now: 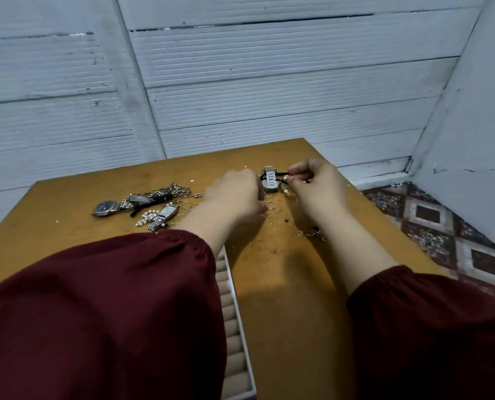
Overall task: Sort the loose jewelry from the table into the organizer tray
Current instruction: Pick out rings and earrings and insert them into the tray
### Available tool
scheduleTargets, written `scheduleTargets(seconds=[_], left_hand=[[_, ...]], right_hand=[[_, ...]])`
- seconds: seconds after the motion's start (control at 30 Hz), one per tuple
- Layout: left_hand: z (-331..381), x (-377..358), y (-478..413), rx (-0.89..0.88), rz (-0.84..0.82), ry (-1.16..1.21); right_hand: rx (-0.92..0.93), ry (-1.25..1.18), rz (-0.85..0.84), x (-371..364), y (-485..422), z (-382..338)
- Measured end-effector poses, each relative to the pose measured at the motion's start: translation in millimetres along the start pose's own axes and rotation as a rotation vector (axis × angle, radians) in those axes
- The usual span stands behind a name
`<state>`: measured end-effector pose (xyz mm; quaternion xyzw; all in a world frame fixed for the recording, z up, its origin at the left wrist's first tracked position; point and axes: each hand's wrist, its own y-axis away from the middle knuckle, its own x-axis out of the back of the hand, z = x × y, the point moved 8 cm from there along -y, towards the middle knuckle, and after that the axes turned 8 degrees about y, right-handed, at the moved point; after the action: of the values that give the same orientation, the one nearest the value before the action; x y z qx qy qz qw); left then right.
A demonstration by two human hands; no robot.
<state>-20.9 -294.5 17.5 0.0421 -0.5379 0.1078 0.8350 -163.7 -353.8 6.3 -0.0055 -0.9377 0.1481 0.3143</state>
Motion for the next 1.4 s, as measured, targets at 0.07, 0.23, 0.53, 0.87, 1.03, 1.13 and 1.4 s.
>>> scheduleTargets(seconds=[0.07, 0.23, 0.53, 0.87, 1.03, 1.13, 1.4], left_hand=[[-1, -9, -4, 0.016, -0.024, -0.038], [-4, -18, -10, 0.085, -0.015, -0.128], [4, -19, -15, 0.099, -0.047, -0.218], [-7, -31, -25, 0.157, -0.172, 0.034], [-19, -22, -21, 0.151, -0.081, 0.206], [-26, -12, -20, 0.157, 0.012, 0.269], [-37, 3, -16, 0.138, 0.129, 0.319]], right_hand=[[-0.006, -0.022, 0.016, 0, 0, 5], [0.002, -0.061, 0.042, 9, 0, 8], [-0.026, -0.009, 0.006, -2, -2, 16], [0.005, 0.146, -0.102, -13, 0, 12], [0.058, 0.332, -0.194, -22, 8, 4], [0.089, 0.451, -0.217, -27, 10, -1], [0.17, 0.548, -0.228, -40, 10, -8]])
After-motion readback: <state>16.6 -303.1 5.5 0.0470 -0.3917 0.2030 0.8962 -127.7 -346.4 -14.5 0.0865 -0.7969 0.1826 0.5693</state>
